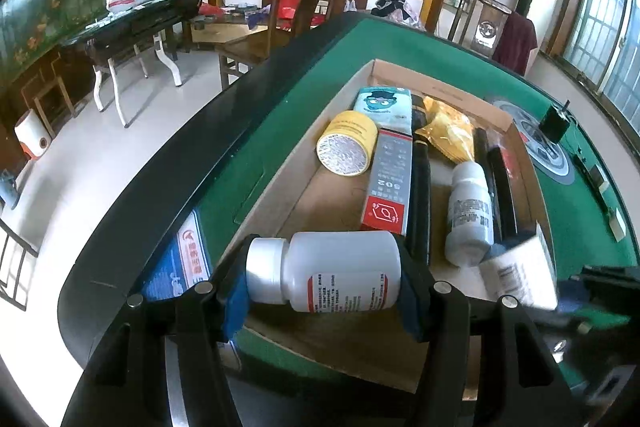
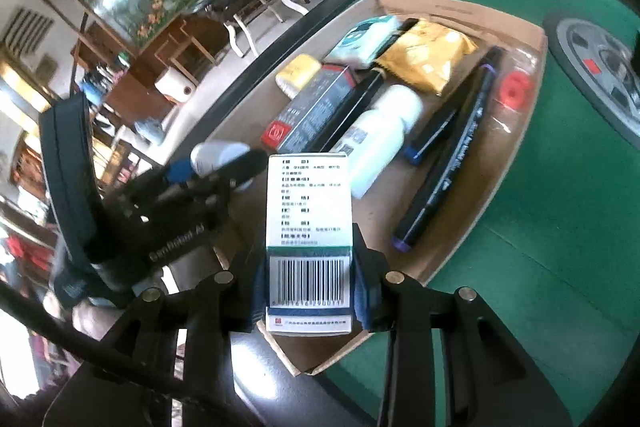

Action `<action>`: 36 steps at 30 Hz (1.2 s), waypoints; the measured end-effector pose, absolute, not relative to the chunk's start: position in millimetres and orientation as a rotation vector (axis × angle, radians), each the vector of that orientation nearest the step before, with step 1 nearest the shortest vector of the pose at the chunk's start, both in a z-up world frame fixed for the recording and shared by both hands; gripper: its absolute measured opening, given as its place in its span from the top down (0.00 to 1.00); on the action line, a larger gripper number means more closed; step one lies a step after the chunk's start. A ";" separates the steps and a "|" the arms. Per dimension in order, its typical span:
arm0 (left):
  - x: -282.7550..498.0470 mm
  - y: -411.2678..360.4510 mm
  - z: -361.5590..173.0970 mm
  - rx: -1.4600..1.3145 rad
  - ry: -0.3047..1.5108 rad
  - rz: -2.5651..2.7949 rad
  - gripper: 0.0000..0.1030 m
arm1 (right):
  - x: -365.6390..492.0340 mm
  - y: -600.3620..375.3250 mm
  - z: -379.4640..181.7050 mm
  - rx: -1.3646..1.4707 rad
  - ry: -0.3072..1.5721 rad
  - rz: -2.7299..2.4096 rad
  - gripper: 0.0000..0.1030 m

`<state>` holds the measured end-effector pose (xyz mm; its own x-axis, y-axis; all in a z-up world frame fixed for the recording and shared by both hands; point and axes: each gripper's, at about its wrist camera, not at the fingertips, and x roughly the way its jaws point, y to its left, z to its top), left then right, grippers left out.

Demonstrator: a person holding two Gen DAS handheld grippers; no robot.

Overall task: Organize objects
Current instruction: 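Carry the bottle and medicine box into the cardboard box and open both tools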

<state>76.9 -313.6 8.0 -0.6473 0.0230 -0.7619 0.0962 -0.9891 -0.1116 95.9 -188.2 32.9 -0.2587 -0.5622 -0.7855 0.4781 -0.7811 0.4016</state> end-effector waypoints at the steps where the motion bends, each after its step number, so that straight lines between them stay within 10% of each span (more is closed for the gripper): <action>1: 75.3 -314.4 8.2 1.302 0.225 -2.802 0.47 | 97.1 -189.0 33.8 1.333 -0.080 -2.087 0.69; 11: 72.0 -307.8 6.8 1.293 0.130 -2.763 0.47 | 112.4 -221.5 18.0 1.280 0.223 -2.157 0.68; 36: 80.7 -290.5 33.0 1.122 -0.006 -2.729 0.45 | 114.1 -219.4 32.4 1.211 0.181 -2.184 0.66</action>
